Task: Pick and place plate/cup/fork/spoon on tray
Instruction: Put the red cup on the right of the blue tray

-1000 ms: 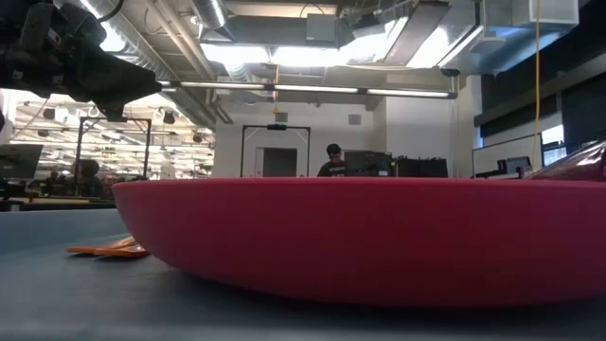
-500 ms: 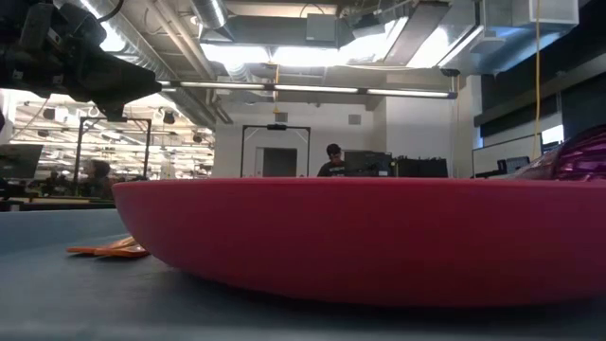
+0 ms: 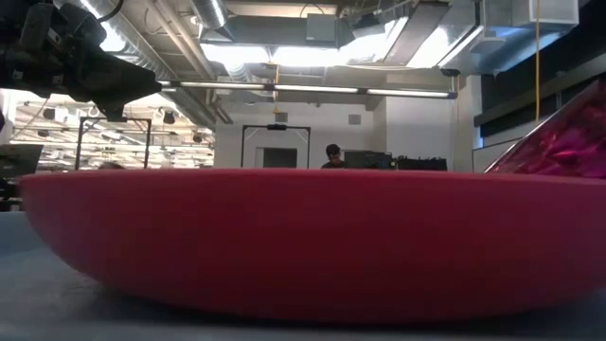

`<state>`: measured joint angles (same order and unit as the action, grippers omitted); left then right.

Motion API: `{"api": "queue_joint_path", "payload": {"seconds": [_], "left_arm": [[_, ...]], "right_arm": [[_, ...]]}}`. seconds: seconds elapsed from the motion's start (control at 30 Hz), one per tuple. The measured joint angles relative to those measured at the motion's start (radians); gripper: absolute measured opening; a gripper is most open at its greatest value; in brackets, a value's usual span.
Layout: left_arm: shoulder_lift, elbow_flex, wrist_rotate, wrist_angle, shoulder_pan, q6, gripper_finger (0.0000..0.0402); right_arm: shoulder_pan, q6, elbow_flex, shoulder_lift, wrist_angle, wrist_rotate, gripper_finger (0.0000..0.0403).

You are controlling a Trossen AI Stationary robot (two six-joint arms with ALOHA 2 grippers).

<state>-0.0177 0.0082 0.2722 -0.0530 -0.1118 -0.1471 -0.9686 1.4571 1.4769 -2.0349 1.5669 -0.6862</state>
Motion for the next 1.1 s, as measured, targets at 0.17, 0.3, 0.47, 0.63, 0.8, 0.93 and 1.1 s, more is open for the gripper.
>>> {"api": "queue_joint_path", "payload": {"seconds": [0.17,0.3,0.47,0.63,0.8,0.93,1.1], "left_arm": [[0.0,0.0,0.0,0.0,0.0,0.0,0.0115],[0.0,0.0,0.0,0.0,0.0,0.0,0.0115],[0.0,0.0,0.0,0.0,0.0,0.0,0.0115],[0.0,0.0,0.0,0.0,0.0,0.0,0.0115],[0.0,0.0,0.0,0.0,0.0,0.0,0.0115],[0.0,0.0,0.0,0.0,0.0,0.0,0.0115],[0.0,0.0,0.0,0.0,0.0,0.0,0.0115]], "right_arm": [[-0.001,-0.044,0.051,0.05,-0.001,0.004,0.0006],[0.005,-0.076,0.087,0.106,0.002,0.095,0.0006],[0.025,-0.101,0.137,0.175,0.003,0.283,0.0006],[0.051,-0.099,0.16,0.199,-0.025,0.376,0.0006],[0.075,-0.103,0.16,0.177,-0.133,0.456,0.0006],[0.076,-0.115,0.159,0.169,-0.204,0.486,0.0006],[0.076,-0.104,0.159,0.17,-0.203,0.549,0.0006]]}}
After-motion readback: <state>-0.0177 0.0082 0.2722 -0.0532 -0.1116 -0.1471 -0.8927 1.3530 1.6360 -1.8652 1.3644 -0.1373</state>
